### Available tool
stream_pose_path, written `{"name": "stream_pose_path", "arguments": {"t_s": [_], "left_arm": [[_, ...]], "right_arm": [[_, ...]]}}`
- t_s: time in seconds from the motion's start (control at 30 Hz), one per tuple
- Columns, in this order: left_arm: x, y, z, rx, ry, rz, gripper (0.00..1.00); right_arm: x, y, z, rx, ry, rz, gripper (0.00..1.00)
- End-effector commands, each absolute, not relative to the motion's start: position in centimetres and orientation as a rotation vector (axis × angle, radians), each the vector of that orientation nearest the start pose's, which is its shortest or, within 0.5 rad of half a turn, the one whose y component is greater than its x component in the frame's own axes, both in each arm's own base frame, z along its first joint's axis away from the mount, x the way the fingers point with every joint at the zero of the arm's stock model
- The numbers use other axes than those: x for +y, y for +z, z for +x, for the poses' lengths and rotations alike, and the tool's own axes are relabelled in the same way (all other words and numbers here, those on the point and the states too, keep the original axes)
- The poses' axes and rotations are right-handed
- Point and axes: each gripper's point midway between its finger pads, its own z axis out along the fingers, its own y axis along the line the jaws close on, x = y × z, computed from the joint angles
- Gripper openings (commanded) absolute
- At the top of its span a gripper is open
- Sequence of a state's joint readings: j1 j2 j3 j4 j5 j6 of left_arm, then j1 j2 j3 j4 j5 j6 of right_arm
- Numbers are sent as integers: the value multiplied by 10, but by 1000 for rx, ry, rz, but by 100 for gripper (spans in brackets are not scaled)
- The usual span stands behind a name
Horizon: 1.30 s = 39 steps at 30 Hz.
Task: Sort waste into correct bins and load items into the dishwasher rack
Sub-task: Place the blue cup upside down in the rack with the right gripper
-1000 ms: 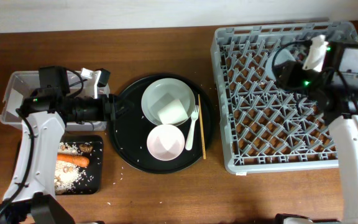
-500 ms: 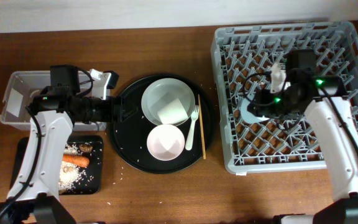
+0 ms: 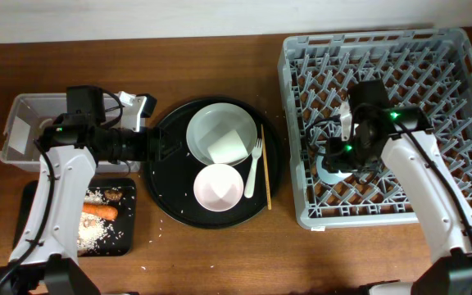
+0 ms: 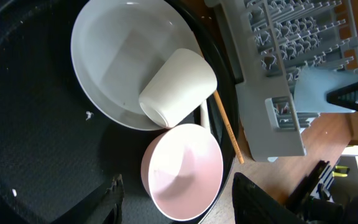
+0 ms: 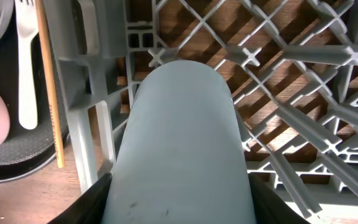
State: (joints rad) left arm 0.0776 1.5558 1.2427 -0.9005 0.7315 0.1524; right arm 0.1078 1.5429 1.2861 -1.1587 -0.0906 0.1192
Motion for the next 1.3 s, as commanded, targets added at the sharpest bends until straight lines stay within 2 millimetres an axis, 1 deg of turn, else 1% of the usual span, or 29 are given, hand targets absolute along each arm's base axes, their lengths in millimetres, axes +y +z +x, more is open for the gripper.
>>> {"name": "stream_pose_path", "arguments": {"t_s": [0.0, 0.07, 0.13, 0.17, 0.2, 0.27, 0.33, 0.4, 0.47, 0.53, 0.57, 0.6, 0.63, 0.67, 0.7, 0.73, 0.77, 0.8, 0.87, 0.9, 0.93, 0.97, 1.03, 1.07, 1.1, 1.17, 1.2, 1.23, 1.27], "left_arm": [[-90, 170, 346, 2556, -927, 273, 55], [-90, 170, 347, 2556, -926, 273, 55], [-90, 170, 347, 2555, -927, 273, 56], [-90, 171, 347, 2555, -926, 273, 55], [-90, 170, 347, 2555, -927, 273, 56], [-90, 170, 346, 2556, -927, 273, 56], [-90, 170, 347, 2555, -927, 273, 56], [-90, 170, 347, 2555, -927, 273, 56], [-90, 171, 347, 2555, -927, 272, 56], [-90, 172, 350, 2557, -936, 223, 56], [-90, 173, 354, 2542, -931, 214, 56], [-89, 175, 358, 2534, -935, 178, 55], [-90, 175, 366, 2538, -902, 118, 55], [-93, 172, 374, 2554, -832, 53, 55], [-102, 171, 382, 2549, -773, 22, 55], [-127, 181, 398, 2475, -711, 67, 64], [-144, 190, 405, 2415, -707, 130, 74], [-167, 202, 409, 2342, -727, 211, 96], [-202, 214, 407, 2267, -760, 312, 99], [-211, 217, 407, 2252, -748, 314, 99], [-208, 203, 413, 2299, -580, 171, 99], [-212, 196, 412, 2312, -524, 158, 99], [-230, 174, 404, 2353, -417, 156, 99], [-236, 157, 402, 2381, -350, 120, 99], [-235, 139, 403, 2404, -276, 64, 99], [-237, 110, 403, 2463, -245, 5, 99], [-237, 101, 403, 2481, -230, 8, 99], [-232, 88, 403, 2502, -183, 3, 99], [-225, 82, 402, 2515, -133, -3, 99]], "right_arm": [[50, 124, 295, 3013, 163, -11, 4], [51, 113, 294, 3012, 175, -12, 6], [51, 112, 299, 2991, 177, -14, 28], [51, 112, 301, 2985, 177, -13, 42], [51, 112, 301, 2985, 177, -14, 60], [51, 112, 300, 2989, 176, -13, 76], [51, 112, 300, 2989, 176, -13, 79], [51, 112, 298, 2996, 175, -13, 79], [52, 113, 303, 2977, 178, -14, 79], [68, 138, 319, 2903, 305, -35, 78], [81, 161, 329, 2847, 410, -62, 78], [85, 174, 333, 2820, 438, -78, 78], [88, 182, 336, 2794, 457, -114, 85], [87, 182, 336, 2794, 456, -111, 89], [87, 181, 336, 2798, 455, -111, 95], [87, 181, 335, 2801, 455, -111, 99], [87, 181, 335, 2801, 455, -110, 99], [87, 181, 335, 2801, 455, -110, 99], [87, 181, 335, 2800, 455, -110, 99], [87, 181, 335, 2800, 455, -110, 99], [87, 181, 335, 2800, 455, -110, 99], [87, 181, 335, 2800, 455, -110, 99], [87, 181, 335, 2800, 455, -110, 99], [87, 181, 335, 2800, 455, -110, 99], [87, 181, 335, 2800, 455, -110, 99], [87, 181, 335, 2800, 455, -110, 99], [87, 181, 335, 2800, 455, -110, 99], [87, 181, 335, 2800, 455, -110, 99], [87, 181, 335, 2800, 455, -110, 99]]}}
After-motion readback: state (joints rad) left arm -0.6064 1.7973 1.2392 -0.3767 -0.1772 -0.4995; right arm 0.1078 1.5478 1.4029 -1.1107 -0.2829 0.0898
